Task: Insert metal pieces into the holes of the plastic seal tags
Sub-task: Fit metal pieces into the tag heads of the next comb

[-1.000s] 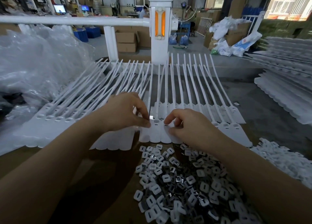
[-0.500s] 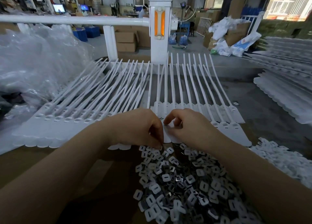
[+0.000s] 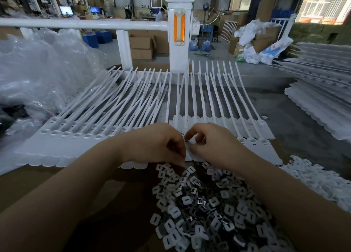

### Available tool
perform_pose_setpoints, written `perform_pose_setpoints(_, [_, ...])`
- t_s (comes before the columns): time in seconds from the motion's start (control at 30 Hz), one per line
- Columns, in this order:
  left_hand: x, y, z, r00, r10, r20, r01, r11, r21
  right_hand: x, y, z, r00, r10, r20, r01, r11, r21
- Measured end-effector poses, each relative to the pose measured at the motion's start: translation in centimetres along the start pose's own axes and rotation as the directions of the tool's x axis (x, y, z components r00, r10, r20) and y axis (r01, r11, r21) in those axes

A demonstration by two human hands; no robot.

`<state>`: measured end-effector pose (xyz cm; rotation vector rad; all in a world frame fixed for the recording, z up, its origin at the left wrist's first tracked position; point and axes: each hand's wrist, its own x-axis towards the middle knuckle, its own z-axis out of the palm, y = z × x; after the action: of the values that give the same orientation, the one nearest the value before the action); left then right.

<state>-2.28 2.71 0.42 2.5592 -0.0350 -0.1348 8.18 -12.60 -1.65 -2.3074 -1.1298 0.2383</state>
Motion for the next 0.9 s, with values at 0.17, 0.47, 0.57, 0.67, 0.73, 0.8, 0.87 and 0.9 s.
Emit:
perform_pose_setpoints(0.17, [0.2, -0.3, 0.4, 0.882, 0.033, -0.471, -0.135, 0.974, -0.184, -0.4, -0.4, -0.8, 0.999, 0.051, 0.004, -0.05, 0.95, 0.308])
perform_pose_setpoints(0.47, [0.3, -0.2, 0.7, 0.732, 0.296, -0.614, -0.243, 0.955, 0.171, -0.4, -0.1, -1.1, 0.993, 0.111, 0.029, -0.107, 0.802, 0.587])
perform_pose_setpoints(0.57, [0.3, -0.1, 0.9, 0.76, 0.236, -0.605, -0.234, 0.969, 0.083, -0.3, 0.0, -1.1, 0.992, 0.124, 0.021, -0.111, 0.786, 0.608])
perform_pose_setpoints(0.67, [0.4, -0.3, 0.7, 0.809, 0.009, -0.587, -0.187, 0.952, -0.242, -0.3, 0.1, -1.1, 0.991, 0.132, 0.002, -0.105, 0.785, 0.611])
perform_pose_setpoints(0.73, [0.5, -0.5, 0.3, 0.823, -0.091, -0.56, -0.141, 0.923, -0.357, -0.4, 0.1, -1.1, 0.992, 0.13, -0.008, -0.097, 0.782, 0.616])
perform_pose_setpoints(0.8, [0.5, -0.7, 0.0, 0.831, -0.137, -0.54, -0.101, 0.916, -0.388, -0.4, 0.1, -1.1, 0.993, 0.121, -0.006, -0.092, 0.787, 0.61])
perform_pose_setpoints(0.87, [0.5, -0.6, -0.1, 0.842, -0.145, -0.519, -0.087, 0.914, -0.396, -0.5, 0.1, -1.0, 0.994, 0.11, -0.002, -0.086, 0.796, 0.6])
perform_pose_setpoints(0.9, [0.5, -0.5, -0.1, 0.852, -0.136, -0.505, -0.085, 0.917, -0.39, -0.5, 0.1, -1.0, 0.995, 0.104, 0.0, -0.084, 0.801, 0.593])
